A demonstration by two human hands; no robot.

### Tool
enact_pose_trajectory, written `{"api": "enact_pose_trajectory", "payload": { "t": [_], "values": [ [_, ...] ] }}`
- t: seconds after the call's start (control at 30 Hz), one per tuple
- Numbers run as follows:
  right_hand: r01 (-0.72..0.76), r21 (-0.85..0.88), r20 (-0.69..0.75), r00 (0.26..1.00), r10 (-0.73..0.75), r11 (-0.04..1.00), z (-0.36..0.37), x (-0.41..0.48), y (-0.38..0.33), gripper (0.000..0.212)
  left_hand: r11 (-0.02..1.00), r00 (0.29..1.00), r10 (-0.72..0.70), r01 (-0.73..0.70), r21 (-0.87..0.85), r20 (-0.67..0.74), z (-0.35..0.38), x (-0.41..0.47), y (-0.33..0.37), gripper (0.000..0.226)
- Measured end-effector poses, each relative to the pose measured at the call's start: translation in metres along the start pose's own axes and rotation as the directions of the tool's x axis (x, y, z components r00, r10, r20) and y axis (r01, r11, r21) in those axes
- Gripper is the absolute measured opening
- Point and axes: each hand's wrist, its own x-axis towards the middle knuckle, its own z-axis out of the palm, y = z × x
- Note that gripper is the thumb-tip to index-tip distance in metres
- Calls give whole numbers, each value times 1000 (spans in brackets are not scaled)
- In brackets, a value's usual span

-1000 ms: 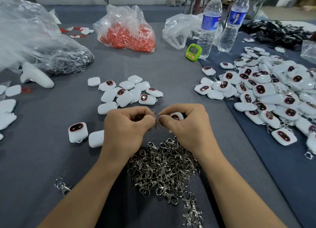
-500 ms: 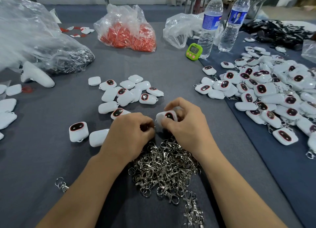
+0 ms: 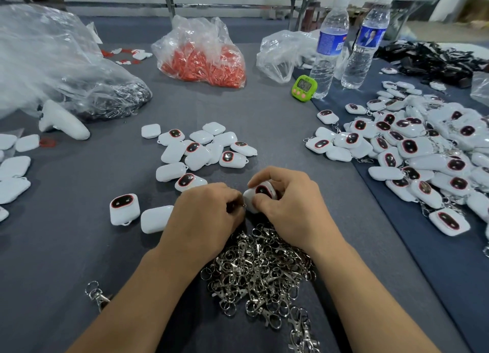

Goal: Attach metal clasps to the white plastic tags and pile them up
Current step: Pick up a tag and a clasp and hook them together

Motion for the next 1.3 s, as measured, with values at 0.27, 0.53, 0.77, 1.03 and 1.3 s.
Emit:
{"api": "enact_pose_trajectory", "payload": {
  "t": [0.27, 0.53, 0.77, 1.03, 1.3],
  "values": [
    [-101, 128, 32, 995, 98, 987, 0, 3, 0, 13, 999, 996, 28, -24, 49, -90, -2, -1, 4, 12],
    [-302, 606, 171, 953, 251, 735, -10, 7, -3, 17, 925, 993, -89, 54, -377, -76, -6, 2, 1, 31],
    [-386, 647, 252, 922, 293, 657, -15, 7, -3, 18, 895, 995, -83, 54, -444, -47, -4, 4, 0, 23],
    [-177, 549, 111, 984, 139, 817, -8, 3, -6, 17, 976, 997, 47, -59, -209, -61, -5, 0, 4, 8],
    [-172, 644, 94, 985, 146, 746, -6, 2, -10, 21, 964, 982, -105, 62, -259, -154, -3, 1, 10, 12]
  ]
}}
